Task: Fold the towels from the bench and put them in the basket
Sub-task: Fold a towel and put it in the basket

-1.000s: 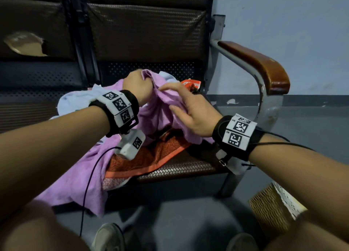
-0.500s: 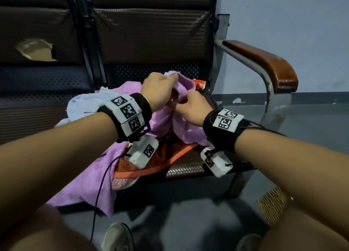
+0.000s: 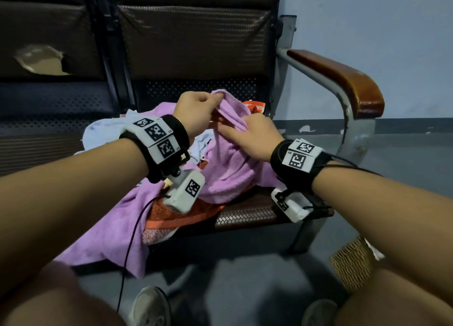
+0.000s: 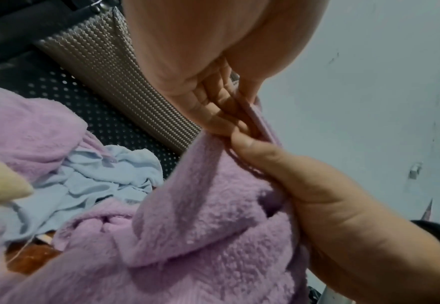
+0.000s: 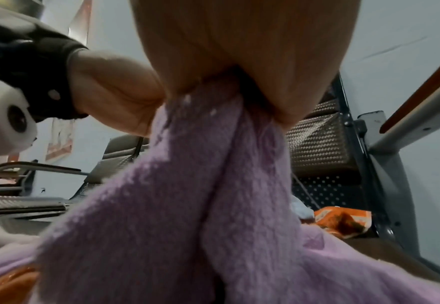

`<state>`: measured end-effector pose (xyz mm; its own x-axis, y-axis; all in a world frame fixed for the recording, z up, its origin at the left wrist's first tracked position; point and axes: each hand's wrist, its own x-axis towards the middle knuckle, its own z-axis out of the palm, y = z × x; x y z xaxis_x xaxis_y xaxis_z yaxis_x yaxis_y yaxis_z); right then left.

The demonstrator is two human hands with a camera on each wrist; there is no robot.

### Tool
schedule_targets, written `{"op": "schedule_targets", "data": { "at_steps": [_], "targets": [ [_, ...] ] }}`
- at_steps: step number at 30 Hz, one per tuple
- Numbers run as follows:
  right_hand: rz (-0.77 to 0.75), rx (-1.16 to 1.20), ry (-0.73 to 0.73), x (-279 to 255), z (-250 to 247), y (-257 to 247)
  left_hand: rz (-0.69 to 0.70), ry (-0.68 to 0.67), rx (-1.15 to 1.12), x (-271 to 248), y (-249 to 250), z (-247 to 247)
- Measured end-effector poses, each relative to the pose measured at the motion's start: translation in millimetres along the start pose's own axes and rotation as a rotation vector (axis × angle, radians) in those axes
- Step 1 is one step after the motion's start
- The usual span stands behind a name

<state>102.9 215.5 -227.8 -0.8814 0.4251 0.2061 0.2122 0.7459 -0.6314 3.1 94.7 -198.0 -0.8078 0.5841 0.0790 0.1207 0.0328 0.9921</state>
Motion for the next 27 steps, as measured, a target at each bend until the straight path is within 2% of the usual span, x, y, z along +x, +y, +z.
{"op": "schedule_targets", "data": {
  "at_steps": [2, 4, 7, 10, 12, 13, 15, 18, 21, 23, 27],
  "targets": [
    [0.054, -0.035, -0.003, 1.5, -2.1, 10.1, -0.01, 0.03, 0.02, 2.2, -0.9, -0.2],
    [0.092, -0.046, 0.063, 1.4, -6.8, 19.6, -0.001, 0.079, 0.01, 4.2, -3.1, -2.6],
    [-0.039, -0.094, 0.11, -1.9, -14.6, 26.7, -0.012, 0.04, 0.018, 5.2, -4.6, -4.9],
    [-0.156, -0.039, 0.004, -8.2, -16.2, 22.8, -0.118, -0.097, 0.078, 3.0, -8.7, -2.1],
    [-0.244, -0.061, -0.071, -11.5, -14.4, 22.0, -0.131, -0.164, 0.163, 0.8, -12.1, 1.3],
    [-0.287, -0.103, -0.098, -12.6, -13.7, 22.8, -0.122, -0.142, 0.188, 0.8, -13.0, 1.5],
    [-0.289, -0.193, -0.109, -12.4, -16.8, 25.2, -0.103, -0.013, 0.194, 7.2, -14.5, -1.1],
    [-0.279, -0.273, 0.063, -12.0, -27.6, 26.3, -0.045, 0.132, 0.147, 16.0, -14.9, -10.0],
    [-0.32, -0.238, 0.208, -10.6, -32.8, 21.3, 0.032, 0.155, 0.158, 16.8, -17.4, -10.0],
    [-0.274, -0.249, 0.157, -9.4, -30.8, 17.2, 0.068, 0.157, 0.153, 17.2, -18.2, -9.6],
    [-0.16, -0.4, -0.075, -10.8, -30.3, 20.6, 0.105, 0.19, 0.171, 18.3, -15.8, -16.3]
  ]
}}
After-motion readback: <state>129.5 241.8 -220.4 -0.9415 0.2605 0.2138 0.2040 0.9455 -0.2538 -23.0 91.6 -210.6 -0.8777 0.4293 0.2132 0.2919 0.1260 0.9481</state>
